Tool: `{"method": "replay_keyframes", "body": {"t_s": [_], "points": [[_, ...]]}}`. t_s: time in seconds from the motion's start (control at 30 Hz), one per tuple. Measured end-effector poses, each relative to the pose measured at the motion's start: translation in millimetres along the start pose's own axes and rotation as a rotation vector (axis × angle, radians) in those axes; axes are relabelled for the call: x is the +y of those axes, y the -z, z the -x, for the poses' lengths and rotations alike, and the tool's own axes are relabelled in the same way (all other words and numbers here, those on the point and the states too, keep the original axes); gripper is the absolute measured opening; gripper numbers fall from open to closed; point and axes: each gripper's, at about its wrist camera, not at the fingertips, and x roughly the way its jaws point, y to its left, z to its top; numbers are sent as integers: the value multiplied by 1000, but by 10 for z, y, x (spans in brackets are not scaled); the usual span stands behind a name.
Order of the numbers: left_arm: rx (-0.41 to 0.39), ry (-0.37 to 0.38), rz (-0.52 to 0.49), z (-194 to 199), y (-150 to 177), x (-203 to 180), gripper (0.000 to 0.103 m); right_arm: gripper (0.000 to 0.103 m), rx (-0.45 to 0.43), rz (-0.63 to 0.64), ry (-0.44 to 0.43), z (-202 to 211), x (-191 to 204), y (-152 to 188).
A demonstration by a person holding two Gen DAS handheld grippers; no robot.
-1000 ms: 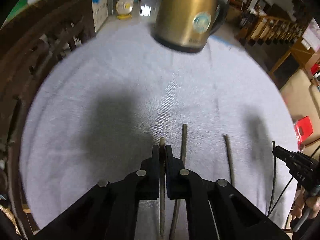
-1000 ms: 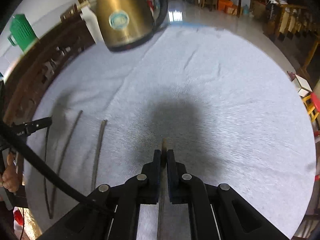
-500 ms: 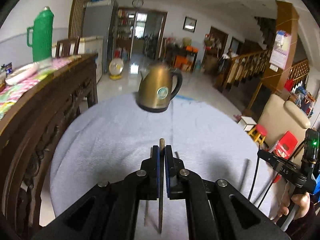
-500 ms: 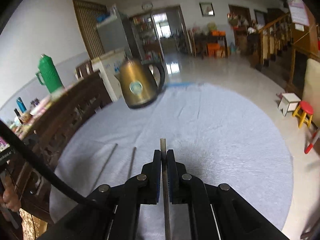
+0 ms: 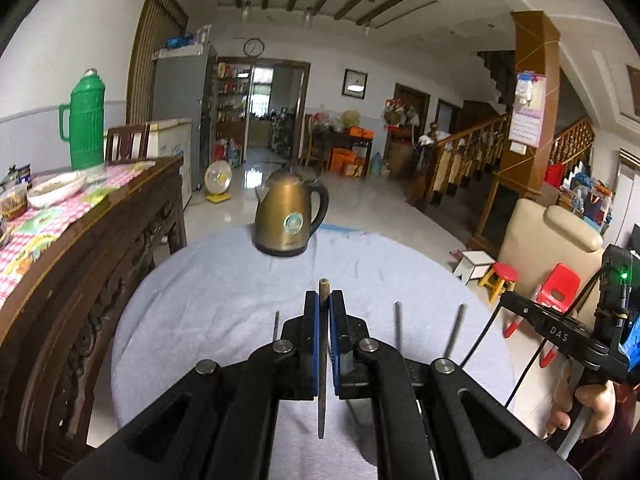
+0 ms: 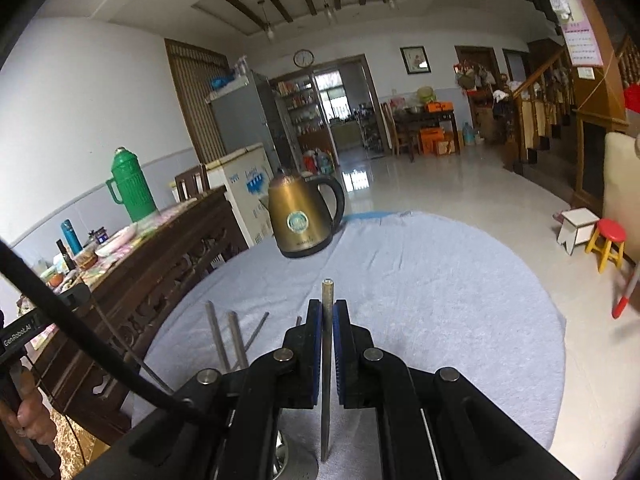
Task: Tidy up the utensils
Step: 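Lower the chopsticks into the dark cup and open both grippers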
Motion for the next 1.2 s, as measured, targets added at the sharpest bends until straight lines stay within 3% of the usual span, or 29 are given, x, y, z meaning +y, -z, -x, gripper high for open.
{"method": "replay_keyframes", "body": {"t_s": [0.4, 0.7, 0.93, 1.2], "points": [[-147, 68, -13, 573, -240, -230, 5, 6, -199, 120, -26, 655, 487, -220], [-155, 131, -6, 594, -274, -363, 5, 6, -289, 193, -69, 1016, 783, -341], [-99, 153, 12, 415, -170, -401, 5, 6, -257, 218, -90, 987, 870, -297], [1, 142, 26, 122, 65, -417, 5, 6, -115, 186, -73, 628, 774, -68]]}}
